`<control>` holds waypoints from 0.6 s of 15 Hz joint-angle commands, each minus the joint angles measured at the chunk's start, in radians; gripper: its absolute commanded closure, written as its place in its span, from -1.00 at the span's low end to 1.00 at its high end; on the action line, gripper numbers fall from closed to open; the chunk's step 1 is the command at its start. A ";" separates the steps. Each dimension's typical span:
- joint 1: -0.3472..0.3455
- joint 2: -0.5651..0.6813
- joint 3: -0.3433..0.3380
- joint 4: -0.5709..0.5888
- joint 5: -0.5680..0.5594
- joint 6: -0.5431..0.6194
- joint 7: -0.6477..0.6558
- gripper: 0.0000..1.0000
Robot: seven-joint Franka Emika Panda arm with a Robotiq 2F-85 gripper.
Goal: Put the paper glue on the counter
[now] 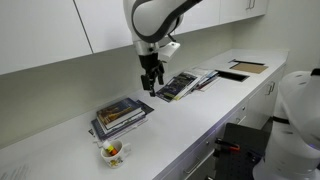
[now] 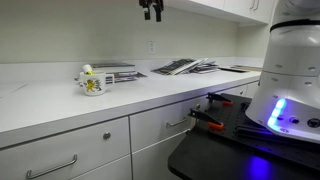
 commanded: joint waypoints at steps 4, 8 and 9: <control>0.073 0.231 0.047 0.045 0.017 0.317 -0.054 -1.00; 0.100 0.445 0.087 0.136 0.031 0.468 -0.059 -1.00; 0.104 0.491 0.093 0.167 0.015 0.484 -0.047 -1.00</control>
